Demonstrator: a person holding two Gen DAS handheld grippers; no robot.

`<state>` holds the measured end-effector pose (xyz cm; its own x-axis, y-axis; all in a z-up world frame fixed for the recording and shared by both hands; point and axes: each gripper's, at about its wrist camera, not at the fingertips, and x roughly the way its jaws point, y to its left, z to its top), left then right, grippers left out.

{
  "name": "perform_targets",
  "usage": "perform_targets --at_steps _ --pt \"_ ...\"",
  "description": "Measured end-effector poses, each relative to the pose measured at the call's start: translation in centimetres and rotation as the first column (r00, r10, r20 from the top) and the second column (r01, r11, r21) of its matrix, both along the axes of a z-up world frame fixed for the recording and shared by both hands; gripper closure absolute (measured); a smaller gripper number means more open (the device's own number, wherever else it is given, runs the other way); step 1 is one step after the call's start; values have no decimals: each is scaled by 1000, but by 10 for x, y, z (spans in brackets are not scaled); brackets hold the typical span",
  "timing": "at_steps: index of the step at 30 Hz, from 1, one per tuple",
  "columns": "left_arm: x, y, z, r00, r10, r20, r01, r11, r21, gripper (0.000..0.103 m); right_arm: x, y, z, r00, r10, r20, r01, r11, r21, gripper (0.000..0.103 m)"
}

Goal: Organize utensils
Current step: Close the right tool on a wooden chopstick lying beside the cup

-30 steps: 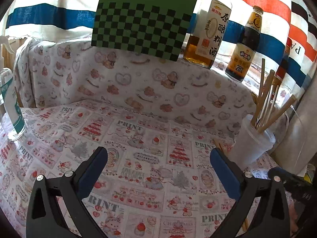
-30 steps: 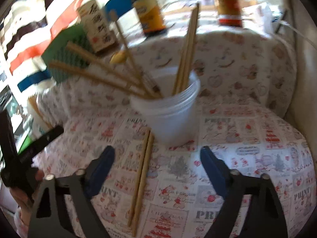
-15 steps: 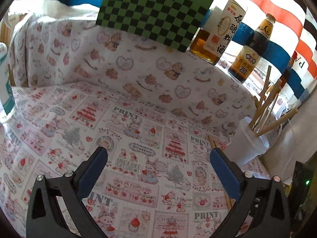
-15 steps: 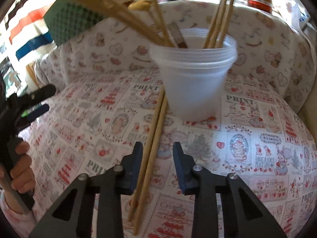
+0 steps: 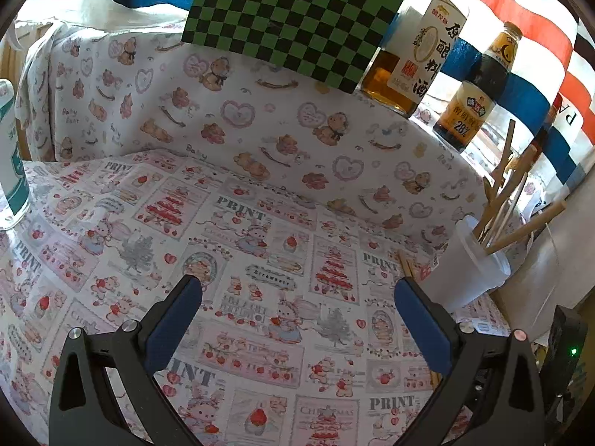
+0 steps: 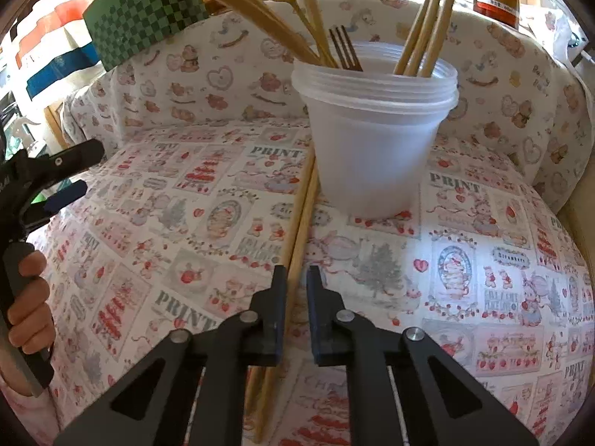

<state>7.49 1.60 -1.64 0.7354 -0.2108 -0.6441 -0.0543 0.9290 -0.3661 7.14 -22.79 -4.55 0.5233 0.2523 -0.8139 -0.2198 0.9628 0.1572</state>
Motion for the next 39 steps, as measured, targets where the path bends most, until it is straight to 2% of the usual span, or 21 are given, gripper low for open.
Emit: perform_targets --at_steps 3,11,14,16,20,27,30,36,37,39 --pt "0 0 -1 1000 0 -7 0 1000 6 0 1 -2 0 1000 2 -7 -2 1000 13 94" --pt "1 -5 -2 1000 14 -18 -12 997 77 0 -4 7 -2 1000 16 25 -16 999 -28 94" --pt "3 -5 -5 999 13 -37 -10 997 80 0 -6 12 -2 999 21 34 -20 999 -47 94" --pt "4 -5 -7 999 15 -44 -11 996 84 0 -6 17 -6 999 36 21 -35 997 -72 93" --pt "5 -7 -8 999 21 -50 -15 994 108 0 -11 29 -6 997 54 60 -44 987 -156 95" --pt "5 -3 -7 998 43 -43 -37 991 125 0 -21 6 -3 999 -17 -33 15 998 -56 97" --pt "4 0 -5 998 61 -36 -55 989 134 0 -45 -7 -1 998 -56 -43 54 997 -59 96" --pt "4 1 -7 997 58 -46 -51 990 131 0 -92 -24 7 998 -39 -40 37 999 -38 96" --pt "4 0 -6 998 56 -44 -49 990 133 0 -96 -26 13 999 -41 -27 40 998 -42 94" --pt "3 -3 -5 998 52 -34 -47 988 148 0 -98 -26 25 999 -33 2 33 998 -54 83"
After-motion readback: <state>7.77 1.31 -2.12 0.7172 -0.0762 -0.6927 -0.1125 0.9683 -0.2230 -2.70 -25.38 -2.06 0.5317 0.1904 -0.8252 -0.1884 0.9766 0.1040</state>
